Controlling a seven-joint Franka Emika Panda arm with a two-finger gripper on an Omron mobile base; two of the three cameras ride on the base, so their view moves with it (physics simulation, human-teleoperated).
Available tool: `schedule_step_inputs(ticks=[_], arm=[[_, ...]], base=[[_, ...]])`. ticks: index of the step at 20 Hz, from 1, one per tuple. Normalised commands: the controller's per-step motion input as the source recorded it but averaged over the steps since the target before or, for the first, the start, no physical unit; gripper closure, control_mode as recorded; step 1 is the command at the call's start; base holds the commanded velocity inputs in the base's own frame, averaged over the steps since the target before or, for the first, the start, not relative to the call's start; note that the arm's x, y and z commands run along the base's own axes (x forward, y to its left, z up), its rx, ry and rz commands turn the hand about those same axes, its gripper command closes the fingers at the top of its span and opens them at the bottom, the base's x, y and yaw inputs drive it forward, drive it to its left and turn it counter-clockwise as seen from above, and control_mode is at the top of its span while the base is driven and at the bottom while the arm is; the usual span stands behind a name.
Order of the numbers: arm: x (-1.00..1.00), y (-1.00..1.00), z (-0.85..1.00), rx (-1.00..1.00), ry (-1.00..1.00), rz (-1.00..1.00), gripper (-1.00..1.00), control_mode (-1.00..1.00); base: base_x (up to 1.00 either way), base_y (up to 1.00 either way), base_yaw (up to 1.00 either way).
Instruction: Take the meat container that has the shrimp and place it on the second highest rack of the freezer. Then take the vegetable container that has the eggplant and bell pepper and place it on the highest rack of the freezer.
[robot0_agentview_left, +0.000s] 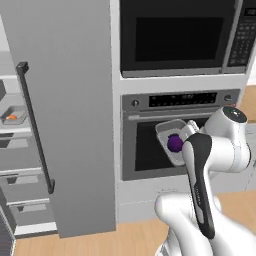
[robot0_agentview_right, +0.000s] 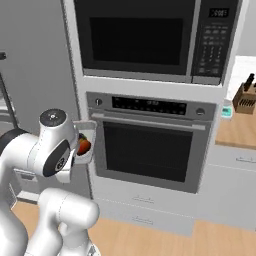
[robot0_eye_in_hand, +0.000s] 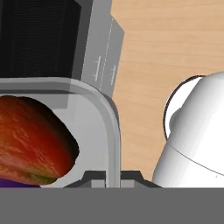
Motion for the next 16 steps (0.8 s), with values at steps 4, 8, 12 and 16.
schedule_step_inputs(ticks=[4,8,12,16], arm=[[0.00,0.00,0.00,0.00,0.00,0.00,1.00,1.00],[0.00,0.00,0.00,0.00,0.00,0.00,1.00,1.00],[0.00,0.00,0.00,0.00,0.00,0.00,1.00,1.00],[0.00,0.00,0.00,0.00,0.00,0.00,1.00,1.00]], base=[[0.00,1.00,0.00],[0.00,1.00,0.00],[0.03,1.00,0.00],[0.14,1.00,0.00]])
